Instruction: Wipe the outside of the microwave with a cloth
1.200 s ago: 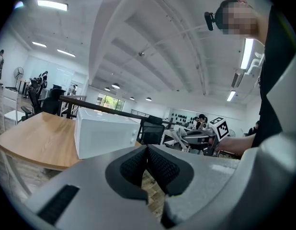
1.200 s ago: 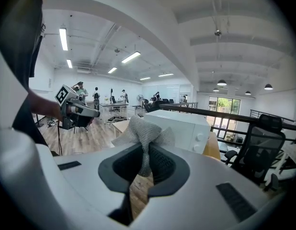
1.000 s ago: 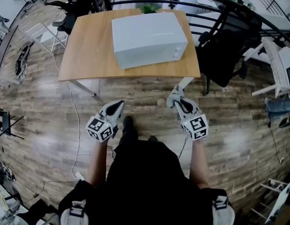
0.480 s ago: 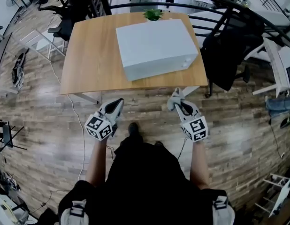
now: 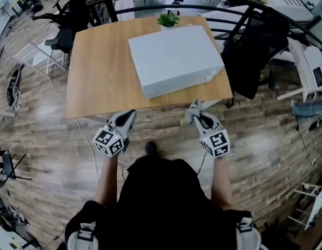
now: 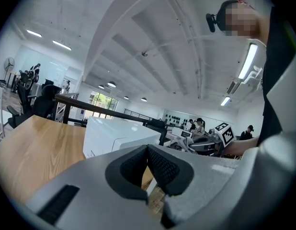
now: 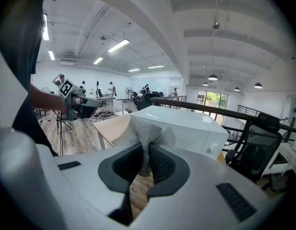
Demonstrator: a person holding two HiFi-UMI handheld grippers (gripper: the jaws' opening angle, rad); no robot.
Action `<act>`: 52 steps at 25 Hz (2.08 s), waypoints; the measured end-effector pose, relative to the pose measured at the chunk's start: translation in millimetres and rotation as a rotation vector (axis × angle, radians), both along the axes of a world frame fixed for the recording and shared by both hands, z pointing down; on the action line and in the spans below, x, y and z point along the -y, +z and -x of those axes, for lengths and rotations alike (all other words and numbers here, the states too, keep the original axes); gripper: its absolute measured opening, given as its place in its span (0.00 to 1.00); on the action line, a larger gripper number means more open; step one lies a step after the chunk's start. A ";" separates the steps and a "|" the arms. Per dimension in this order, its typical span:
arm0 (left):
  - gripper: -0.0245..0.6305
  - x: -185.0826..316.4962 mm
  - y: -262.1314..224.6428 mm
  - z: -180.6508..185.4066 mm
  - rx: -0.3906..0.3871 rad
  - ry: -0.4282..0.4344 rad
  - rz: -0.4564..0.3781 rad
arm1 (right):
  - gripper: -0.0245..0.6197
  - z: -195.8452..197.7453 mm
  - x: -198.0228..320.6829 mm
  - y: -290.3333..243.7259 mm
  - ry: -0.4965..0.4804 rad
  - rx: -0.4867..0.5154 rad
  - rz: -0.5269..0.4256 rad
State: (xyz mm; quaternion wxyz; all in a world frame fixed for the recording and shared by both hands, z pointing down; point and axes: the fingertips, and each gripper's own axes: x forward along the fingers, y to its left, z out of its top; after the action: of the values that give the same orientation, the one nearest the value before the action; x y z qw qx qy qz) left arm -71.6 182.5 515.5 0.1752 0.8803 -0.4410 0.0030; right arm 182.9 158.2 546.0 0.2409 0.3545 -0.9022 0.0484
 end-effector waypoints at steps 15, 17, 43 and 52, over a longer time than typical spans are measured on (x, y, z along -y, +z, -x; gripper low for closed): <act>0.04 52.5 9.7 41.2 0.020 -0.006 0.029 | 0.08 46.3 45.4 13.9 -0.014 0.027 0.027; 0.04 62.6 8.3 37.9 0.027 -0.013 0.033 | 0.08 45.3 57.2 13.5 -0.015 0.031 0.040; 0.04 173.1 -13.4 64.3 0.117 -0.103 -0.022 | 0.08 105.5 148.4 0.1 -0.154 0.075 0.044; 0.04 271.7 -14.4 106.5 0.157 0.042 -0.075 | 0.08 155.0 177.5 3.0 -0.120 0.043 0.044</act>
State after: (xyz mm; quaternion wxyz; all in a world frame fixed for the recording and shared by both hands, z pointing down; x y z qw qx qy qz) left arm -178.2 -89.3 501.0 0.1068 0.8924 -0.4344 0.0593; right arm 27.9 -19.3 549.0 0.2319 0.2931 -0.9255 0.0613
